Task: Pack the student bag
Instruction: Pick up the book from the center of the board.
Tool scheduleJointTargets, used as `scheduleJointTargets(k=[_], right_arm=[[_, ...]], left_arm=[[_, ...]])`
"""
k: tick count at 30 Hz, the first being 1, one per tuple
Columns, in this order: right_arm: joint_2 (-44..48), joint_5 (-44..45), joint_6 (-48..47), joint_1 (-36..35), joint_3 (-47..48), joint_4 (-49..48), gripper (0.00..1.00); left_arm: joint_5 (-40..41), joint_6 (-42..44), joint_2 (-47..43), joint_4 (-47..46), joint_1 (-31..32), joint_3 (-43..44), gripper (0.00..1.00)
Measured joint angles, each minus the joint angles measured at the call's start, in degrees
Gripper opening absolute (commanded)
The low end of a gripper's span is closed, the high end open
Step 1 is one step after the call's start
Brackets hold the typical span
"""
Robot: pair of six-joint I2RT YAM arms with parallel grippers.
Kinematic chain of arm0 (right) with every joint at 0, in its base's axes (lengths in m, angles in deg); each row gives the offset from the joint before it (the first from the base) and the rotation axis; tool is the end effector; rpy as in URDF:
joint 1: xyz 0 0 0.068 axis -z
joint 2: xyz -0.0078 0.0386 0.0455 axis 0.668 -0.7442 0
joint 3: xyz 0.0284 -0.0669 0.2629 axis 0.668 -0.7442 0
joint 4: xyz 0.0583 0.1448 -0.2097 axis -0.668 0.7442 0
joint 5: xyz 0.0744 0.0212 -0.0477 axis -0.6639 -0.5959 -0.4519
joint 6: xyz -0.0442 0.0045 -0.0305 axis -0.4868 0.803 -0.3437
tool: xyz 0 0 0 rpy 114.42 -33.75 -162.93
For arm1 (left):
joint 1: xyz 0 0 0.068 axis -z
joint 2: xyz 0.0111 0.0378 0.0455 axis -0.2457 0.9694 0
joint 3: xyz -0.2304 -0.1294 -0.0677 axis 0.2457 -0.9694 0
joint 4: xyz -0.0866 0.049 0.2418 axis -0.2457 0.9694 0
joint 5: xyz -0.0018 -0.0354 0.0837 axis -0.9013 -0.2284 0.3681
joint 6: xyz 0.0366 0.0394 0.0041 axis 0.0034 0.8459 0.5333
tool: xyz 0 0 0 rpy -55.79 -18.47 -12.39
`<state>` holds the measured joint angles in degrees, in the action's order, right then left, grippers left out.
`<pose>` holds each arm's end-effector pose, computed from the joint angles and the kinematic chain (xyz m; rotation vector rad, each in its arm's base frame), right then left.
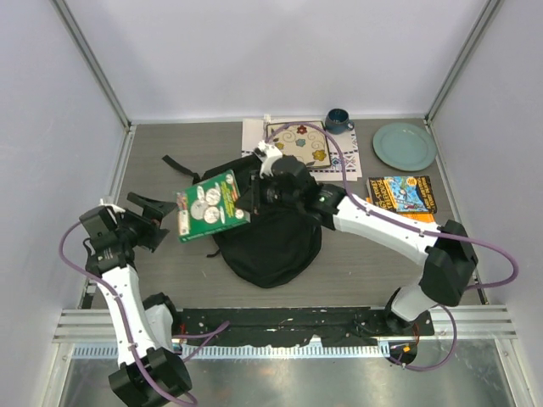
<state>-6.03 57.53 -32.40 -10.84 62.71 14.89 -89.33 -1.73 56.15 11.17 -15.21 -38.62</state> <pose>0.2239 0.3046 0.3396 -0.4916 2.0618 1.1131 0.1411 0.0565 0.2762 -1.1399 1.9104 -0.8579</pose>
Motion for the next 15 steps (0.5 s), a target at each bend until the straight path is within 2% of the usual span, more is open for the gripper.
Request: scheduleJointTargets(k=[5, 9, 12, 15], right_arm=[[5.92, 4.79, 0.66, 0.33, -16.33, -0.22, 0.0], [7.8, 5.2, 4.11, 0.33, -27.74, -1.2, 0.0], [9.81, 4.96, 6.8, 0.2, -31.65, -2.95, 0.0], [12.02, 4.96, 9.31, 0.13, -32.83, -4.52, 0.0]], left_arm=[[-3.5, -0.22, -2.08, -1.4, 0.48, -4.04, 1.0], [-4.61, -0.09, -5.53, -2.51, 1.4, -8.94, 1.0], [-4.28, -0.13, -7.54, -2.43, 4.35, -12.96, 1.0], [-2.56, -0.9, -8.7, -2.25, 10.58, -16.41, 1.0]])
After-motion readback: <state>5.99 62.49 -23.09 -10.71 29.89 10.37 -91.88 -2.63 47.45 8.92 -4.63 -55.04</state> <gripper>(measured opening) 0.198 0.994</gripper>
